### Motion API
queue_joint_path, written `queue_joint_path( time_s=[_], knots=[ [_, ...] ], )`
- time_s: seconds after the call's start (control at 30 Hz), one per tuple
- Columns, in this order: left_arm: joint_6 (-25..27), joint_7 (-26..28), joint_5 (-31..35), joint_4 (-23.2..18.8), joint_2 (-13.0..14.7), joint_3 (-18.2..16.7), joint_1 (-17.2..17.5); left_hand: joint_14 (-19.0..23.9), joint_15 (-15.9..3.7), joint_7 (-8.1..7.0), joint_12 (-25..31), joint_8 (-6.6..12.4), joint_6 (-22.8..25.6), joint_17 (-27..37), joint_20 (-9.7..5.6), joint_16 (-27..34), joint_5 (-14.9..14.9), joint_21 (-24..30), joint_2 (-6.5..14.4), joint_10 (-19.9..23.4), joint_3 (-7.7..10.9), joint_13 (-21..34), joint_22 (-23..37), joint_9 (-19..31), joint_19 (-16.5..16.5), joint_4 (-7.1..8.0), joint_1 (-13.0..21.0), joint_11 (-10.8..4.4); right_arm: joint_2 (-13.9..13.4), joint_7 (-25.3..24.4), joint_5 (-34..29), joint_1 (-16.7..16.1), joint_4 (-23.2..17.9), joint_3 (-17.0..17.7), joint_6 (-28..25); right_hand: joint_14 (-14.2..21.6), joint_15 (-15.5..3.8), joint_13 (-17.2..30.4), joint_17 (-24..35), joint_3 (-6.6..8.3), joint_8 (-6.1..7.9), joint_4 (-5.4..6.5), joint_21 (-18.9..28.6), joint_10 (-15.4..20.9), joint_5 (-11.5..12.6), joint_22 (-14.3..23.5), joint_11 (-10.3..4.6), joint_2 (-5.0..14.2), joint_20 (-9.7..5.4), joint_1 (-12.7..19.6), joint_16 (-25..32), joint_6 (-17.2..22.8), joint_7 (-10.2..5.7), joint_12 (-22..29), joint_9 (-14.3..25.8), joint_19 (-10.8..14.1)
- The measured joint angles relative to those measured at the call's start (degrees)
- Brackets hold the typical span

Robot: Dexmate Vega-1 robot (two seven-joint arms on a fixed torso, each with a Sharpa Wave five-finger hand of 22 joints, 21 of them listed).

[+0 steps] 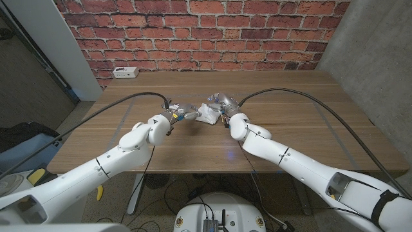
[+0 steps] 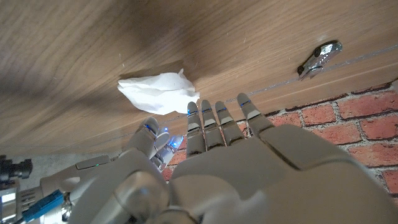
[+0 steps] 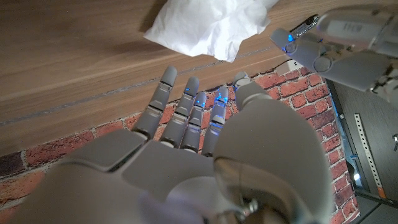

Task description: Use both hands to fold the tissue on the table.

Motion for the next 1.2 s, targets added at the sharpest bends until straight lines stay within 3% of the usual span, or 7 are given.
queue_joint_path(
  time_s=[0.07,0.2,0.33,0.57,0.97,1.07,1.2],
  knots=[
    [0.2,-1.2,-0.2,0.6,-0.1,0.7,-1.0,-0.6,0.03,-0.19,0.0,0.00,-0.2,0.0,-0.03,0.0,-0.1,-0.2,0.3,-0.3,0.00,-0.2,0.0,0.0,-0.4,0.00,-0.3,-0.07,-0.1,-0.9,-0.9,-0.4,0.0,0.1,0.8,1.9,0.00,0.0,0.1,-0.10,0.85,-0.10,0.1,2.9,0.0,0.0,0.12,0.46,-0.03,0.5,1.1,3.0,0.83,1.2,-0.3,0.0],
    [0.3,-2.6,-0.5,1.4,-0.3,1.5,-2.2,-1.3,0.07,-0.19,0.0,0.00,-0.8,0.0,-0.13,0.0,-0.1,-0.5,0.3,-1.1,0.00,-0.3,0.0,0.0,-0.9,0.00,-0.3,0.11,-0.3,-2.0,-2.4,-0.9,0.0,0.3,1.5,5.7,-0.35,0.9,2.3,0.01,2.50,-0.97,1.6,9.9,0.0,0.0,0.66,1.74,-2.92,1.7,4.1,9.4,2.79,4.7,-0.5,2.1],
    [0.3,-3.7,-0.8,2.1,-0.4,2.3,-3.3,-1.6,-0.19,-0.40,0.0,0.00,-1.0,0.0,0.18,0.0,-0.1,-0.6,0.3,-1.5,0.00,-0.5,0.0,0.0,-1.3,0.00,-0.3,0.21,-0.6,-2.1,-3.9,-1.1,-0.2,0.3,1.5,7.4,-0.60,1.5,2.8,0.64,3.87,-1.40,2.2,13.8,0.5,0.0,0.55,2.34,-4.97,2.3,4.5,14.0,4.17,6.9,-0.6,3.1],
    [0.3,-4.8,-1.2,3.0,-0.7,3.2,-4.7,-2.1,-0.11,-0.69,0.0,0.00,-1.7,0.0,0.49,0.0,-0.1,-0.9,0.5,-1.7,0.00,-0.5,0.0,0.0,-1.6,0.00,-0.5,0.11,-1.4,0.4,-6.4,-0.5,-0.4,-0.8,-0.1,9.7,-0.87,1.4,0.9,1.25,5.09,0.36,3.1,19.1,0.9,-0.2,2.51,2.53,-5.66,0.5,3.1,19.4,5.92,9.2,-1.0,3.6],
    [0.3,-5.4,-1.5,3.7,-1.0,4.2,-5.9,-2.1,-0.12,-0.50,0.0,0.00,-1.9,0.0,0.49,0.0,-0.1,-1.1,0.5,-2.0,0.00,-0.8,0.0,0.0,-1.6,0.00,-0.5,0.42,-2.4,5.7,-9.9,2.2,-0.1,-3.9,-3.2,10.8,-1.12,0.3,0.5,1.37,4.65,1.57,3.6,19.0,1.3,-0.3,3.13,3.53,-5.34,-2.3,2.4,19.9,5.48,8.5,-1.4,3.9],
    [0.3,-5.4,-1.6,3.8,-1.0,4.4,-6.2,-2.1,-0.12,-0.50,0.0,0.00,-1.9,0.0,0.49,0.0,-0.1,-1.1,0.7,-2.0,0.00,-0.8,0.0,0.0,-1.6,0.00,-0.7,0.42,-2.4,9.8,-11.2,3.1,0.3,-4.6,-5.3,10.8,-1.12,0.1,0.5,1.49,4.25,2.19,3.6,18.6,1.3,-0.3,3.53,3.91,-5.51,-3.3,2.2,19.9,5.53,8.3,-1.4,3.7],
    [0.3,-5.4,-1.6,3.8,-1.0,4.5,-6.3,-2.1,-0.11,-0.71,0.0,0.00,-2.2,0.0,0.49,0.0,-0.3,-1.1,0.7,-2.1,0.00,-0.8,0.0,0.0,-1.6,0.00,-0.7,0.31,-2.3,11.4,-11.4,3.8,0.8,-5.2,-6.2,10.8,-1.12,-0.3,0.3,1.41,3.70,3.18,3.8,18.6,1.3,-0.2,4.39,4.67,-5.32,-5.4,2.0,20.5,7.14,8.0,-1.4,3.5]
  ],
)
